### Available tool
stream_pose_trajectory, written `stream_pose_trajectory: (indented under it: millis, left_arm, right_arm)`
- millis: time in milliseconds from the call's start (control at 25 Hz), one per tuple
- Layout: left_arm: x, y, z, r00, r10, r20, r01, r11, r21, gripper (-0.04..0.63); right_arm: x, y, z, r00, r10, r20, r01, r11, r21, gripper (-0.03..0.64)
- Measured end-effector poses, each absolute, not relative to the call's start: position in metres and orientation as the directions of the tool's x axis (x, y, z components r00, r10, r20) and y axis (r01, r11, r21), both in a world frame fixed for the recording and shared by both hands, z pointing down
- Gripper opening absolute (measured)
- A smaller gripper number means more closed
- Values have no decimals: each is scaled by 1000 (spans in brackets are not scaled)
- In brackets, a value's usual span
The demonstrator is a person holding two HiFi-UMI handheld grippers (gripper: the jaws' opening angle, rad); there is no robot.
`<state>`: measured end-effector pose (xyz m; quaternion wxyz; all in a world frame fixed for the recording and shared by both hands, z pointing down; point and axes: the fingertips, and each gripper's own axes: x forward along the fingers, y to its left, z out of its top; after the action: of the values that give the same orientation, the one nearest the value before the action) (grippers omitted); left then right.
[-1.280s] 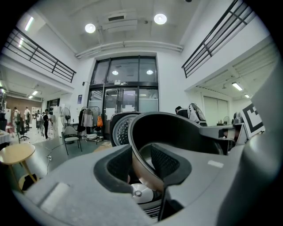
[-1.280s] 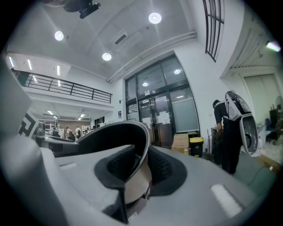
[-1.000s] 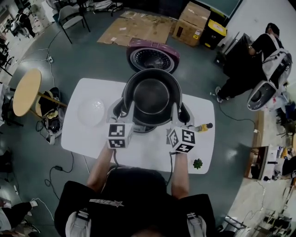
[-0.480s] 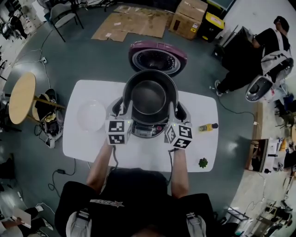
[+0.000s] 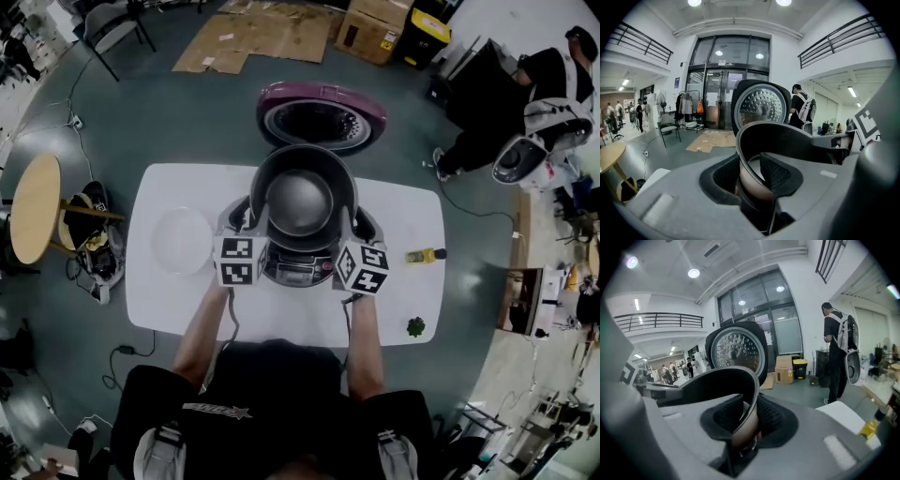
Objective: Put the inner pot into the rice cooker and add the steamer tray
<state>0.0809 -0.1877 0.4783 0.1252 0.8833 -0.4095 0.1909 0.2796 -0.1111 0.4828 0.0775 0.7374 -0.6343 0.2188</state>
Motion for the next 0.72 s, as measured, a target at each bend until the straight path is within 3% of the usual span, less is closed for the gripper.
stream_pose_trajectory:
  millis: [720]
  left_arm:
    - [93, -203, 539, 572, -563, 596, -748, -657, 98, 141]
  right_arm:
    - [286, -118, 544, 57, -803, 593, -951, -224, -212, 98]
